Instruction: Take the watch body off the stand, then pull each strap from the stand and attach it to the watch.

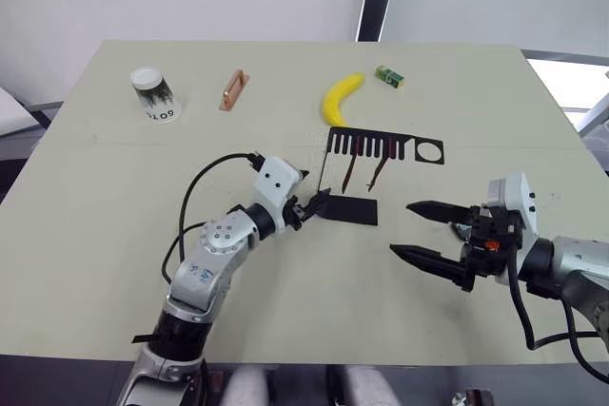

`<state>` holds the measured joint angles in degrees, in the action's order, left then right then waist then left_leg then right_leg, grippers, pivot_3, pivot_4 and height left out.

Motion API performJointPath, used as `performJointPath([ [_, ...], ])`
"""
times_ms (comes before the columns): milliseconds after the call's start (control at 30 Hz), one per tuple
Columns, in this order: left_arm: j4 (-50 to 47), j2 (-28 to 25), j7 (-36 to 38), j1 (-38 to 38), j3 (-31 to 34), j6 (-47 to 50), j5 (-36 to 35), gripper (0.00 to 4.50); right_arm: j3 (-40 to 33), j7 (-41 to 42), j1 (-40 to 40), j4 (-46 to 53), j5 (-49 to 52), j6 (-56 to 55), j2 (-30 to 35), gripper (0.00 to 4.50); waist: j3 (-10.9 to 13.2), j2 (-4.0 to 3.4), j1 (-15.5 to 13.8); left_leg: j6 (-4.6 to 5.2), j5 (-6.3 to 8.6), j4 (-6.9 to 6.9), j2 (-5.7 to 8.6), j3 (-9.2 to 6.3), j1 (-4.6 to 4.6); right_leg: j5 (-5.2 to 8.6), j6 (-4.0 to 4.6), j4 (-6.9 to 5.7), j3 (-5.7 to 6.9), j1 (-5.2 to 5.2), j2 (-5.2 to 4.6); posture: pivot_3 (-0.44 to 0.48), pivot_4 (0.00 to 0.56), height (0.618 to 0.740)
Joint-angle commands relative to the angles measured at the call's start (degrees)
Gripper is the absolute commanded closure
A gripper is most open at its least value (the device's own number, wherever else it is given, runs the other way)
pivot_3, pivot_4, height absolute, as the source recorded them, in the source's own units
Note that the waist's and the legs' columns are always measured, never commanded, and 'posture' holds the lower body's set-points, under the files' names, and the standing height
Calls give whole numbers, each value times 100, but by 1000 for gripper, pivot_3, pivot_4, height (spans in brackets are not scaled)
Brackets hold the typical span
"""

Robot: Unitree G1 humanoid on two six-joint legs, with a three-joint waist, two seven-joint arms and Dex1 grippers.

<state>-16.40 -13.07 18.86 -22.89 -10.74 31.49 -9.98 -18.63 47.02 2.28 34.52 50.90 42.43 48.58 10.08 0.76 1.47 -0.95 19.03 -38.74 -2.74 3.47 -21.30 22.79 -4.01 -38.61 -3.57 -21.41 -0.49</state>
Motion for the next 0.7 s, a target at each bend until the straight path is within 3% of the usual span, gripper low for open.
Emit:
performJointPath([
  [33,111,171,-132,-172,-27,-230,163,1709,-91,-119,96,180,93,-87,-37,0,0,0,-2,0,0,-1,0,0,0,0,0,0,0,0,0,0,150,740],
  [533,448,561,-294,-245,-41,-816,468,1709,-91,-329,111,283,146,-61,-148,0,0,1,-3,0,0,-2,0,0,-1,0,0,-1,1,-1,0,0,150,740],
  [667,469,611,-325,-276,-37,-779,521,2914,-88,-335,103,289,154,-59,-139,0,0,1,-3,0,0,-2,0,0,-1,0,0,-1,1,-1,0,0,150,740],
  [700,475,617,-338,-282,-33,-760,532,2914,-86,-333,102,289,153,-60,-136,0,0,1,-4,0,0,-2,0,0,-1,0,0,-1,1,-1,0,0,150,740],
])
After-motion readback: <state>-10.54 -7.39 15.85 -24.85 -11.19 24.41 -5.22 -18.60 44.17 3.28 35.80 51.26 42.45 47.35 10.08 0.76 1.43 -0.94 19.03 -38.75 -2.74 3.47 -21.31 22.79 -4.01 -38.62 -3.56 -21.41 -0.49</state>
